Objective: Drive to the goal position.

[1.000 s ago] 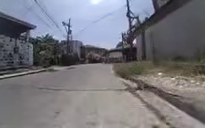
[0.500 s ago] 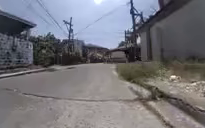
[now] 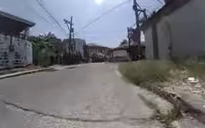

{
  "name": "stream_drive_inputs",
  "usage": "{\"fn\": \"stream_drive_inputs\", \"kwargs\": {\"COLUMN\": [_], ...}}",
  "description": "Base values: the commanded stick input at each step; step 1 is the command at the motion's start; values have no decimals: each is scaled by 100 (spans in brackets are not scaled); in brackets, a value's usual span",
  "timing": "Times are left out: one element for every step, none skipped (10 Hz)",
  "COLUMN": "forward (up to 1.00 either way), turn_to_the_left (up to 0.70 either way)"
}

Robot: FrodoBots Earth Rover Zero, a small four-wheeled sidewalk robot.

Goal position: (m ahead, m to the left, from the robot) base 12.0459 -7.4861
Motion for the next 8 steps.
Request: {"fn": "stream_drive_inputs", "kwargs": {"forward": [100,100,100,100,100,100,100,100], "turn_to_the_left": [6,6,6,6,6,6,6,6]}}
